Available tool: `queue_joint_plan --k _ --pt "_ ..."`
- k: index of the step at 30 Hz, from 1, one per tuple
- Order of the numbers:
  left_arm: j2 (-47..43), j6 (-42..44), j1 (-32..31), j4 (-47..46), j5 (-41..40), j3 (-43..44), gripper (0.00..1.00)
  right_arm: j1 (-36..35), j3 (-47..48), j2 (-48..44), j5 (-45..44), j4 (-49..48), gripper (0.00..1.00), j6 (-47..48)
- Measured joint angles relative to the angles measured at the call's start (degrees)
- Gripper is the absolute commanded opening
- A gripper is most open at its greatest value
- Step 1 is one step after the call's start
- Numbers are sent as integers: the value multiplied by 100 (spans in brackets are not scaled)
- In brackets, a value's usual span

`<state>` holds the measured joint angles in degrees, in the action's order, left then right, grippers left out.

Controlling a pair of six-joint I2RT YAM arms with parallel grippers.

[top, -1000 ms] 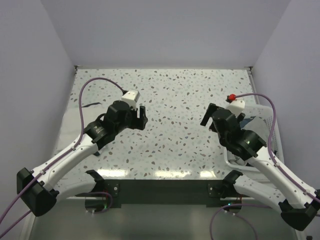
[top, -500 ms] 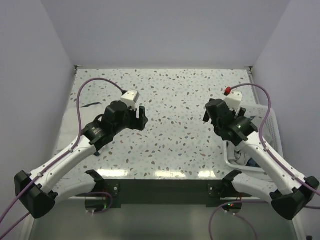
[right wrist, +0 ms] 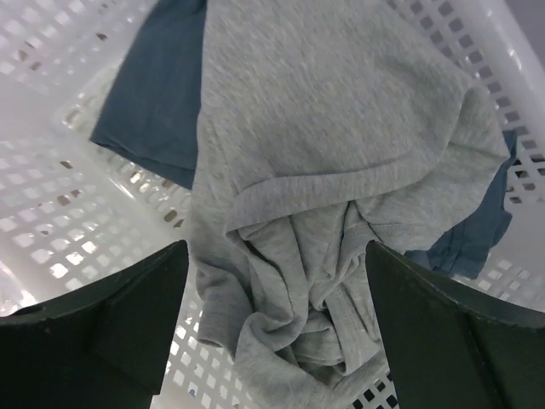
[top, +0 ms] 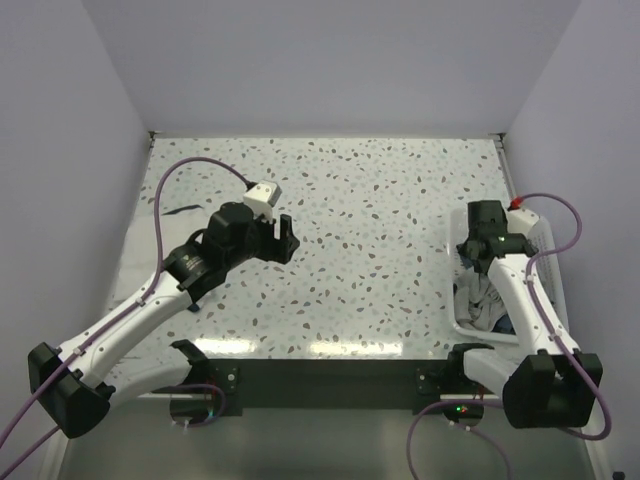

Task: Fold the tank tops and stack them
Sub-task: Grab the tank top from the pile

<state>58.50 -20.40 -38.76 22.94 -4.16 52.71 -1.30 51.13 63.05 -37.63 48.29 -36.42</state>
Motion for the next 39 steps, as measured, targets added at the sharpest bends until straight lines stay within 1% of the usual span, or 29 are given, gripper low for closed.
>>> queue_joint_plan --k 5,8,10,11,12,14,15,16,17,18,19,25,29,33,35,37,39 --pt "2 0 0 0 103 -11 75 354 -345 229 164 -282 82 -55" --pt "2 0 0 0 129 -11 75 485 -487 450 186 -546 77 -120" --pt "2 0 0 0 146 -13 75 525 -546 608 199 -704 71 -160" --pt "0 0 -2 0 149 -13 75 542 -566 691 214 -769 64 -184" --pt "0 0 0 -2 157 -17 75 555 -579 765 227 -828 61 -205" --pt "-4 0 -2 -9 164 -50 75 568 -614 826 238 -955 50 -245" --pt "-7 0 -2 -9 166 -81 75 570 -629 826 245 -1005 36 -256" --pt "-9 0 -2 -4 168 -107 75 573 -629 826 243 -1032 27 -243" --pt "-7 0 -2 0 173 -129 75 577 -629 826 243 -1067 12 -269" --pt "-9 0 0 0 181 -144 75 579 -629 826 243 -1088 4 -262" --pt "-11 0 0 0 184 -151 75 581 -629 826 240 -1104 0 -267" --pt "-44 0 -2 0 186 -166 75 584 -562 739 273 -1040 0 -203" --pt "-87 0 0 2 184 -168 75 586 9 415 450 -793 0 -28" --pt "-109 2 0 2 168 -168 75 575 1215 101 997 -664 0 221" --pt "-109 0 0 9 122 -166 75 485 1989 122 1325 -546 0 313" --pt "-109 0 0 28 70 -164 75 232 2684 199 1491 -527 0 376" --pt "-109 0 0 52 9 -153 75 -304 3467 365 1532 -448 0 442"
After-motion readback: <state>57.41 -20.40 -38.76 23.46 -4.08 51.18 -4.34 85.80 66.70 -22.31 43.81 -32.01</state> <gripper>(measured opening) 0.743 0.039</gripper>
